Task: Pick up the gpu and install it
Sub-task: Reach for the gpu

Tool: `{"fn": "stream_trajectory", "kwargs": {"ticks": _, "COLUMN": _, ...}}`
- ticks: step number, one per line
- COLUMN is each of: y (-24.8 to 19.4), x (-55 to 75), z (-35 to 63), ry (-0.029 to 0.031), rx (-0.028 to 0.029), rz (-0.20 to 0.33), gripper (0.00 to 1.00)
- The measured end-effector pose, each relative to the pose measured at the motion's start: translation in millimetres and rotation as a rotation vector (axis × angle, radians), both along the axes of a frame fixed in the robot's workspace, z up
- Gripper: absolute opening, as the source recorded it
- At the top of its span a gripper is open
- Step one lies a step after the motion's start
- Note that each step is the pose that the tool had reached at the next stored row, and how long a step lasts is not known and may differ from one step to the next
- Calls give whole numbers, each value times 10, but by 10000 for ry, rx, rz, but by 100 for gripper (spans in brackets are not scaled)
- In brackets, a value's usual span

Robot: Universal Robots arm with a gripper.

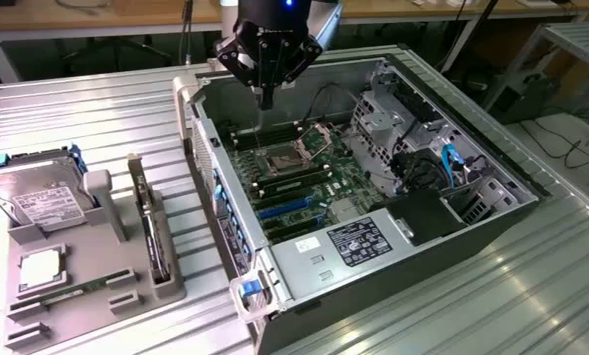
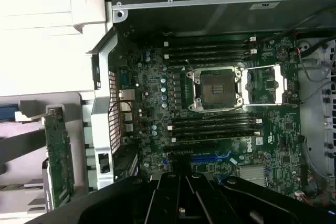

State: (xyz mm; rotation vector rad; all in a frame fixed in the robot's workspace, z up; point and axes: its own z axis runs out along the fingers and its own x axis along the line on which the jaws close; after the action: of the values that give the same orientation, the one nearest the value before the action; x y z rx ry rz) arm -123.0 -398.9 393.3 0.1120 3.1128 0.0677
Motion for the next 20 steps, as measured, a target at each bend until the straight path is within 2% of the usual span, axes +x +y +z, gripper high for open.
{"fn": "stream_trajectory", "kwargs": {"ticks": 20, "y": 0, "x": -119, "z": 0, "ry": 0, "rx": 0, "rz": 0, "gripper": 11}}
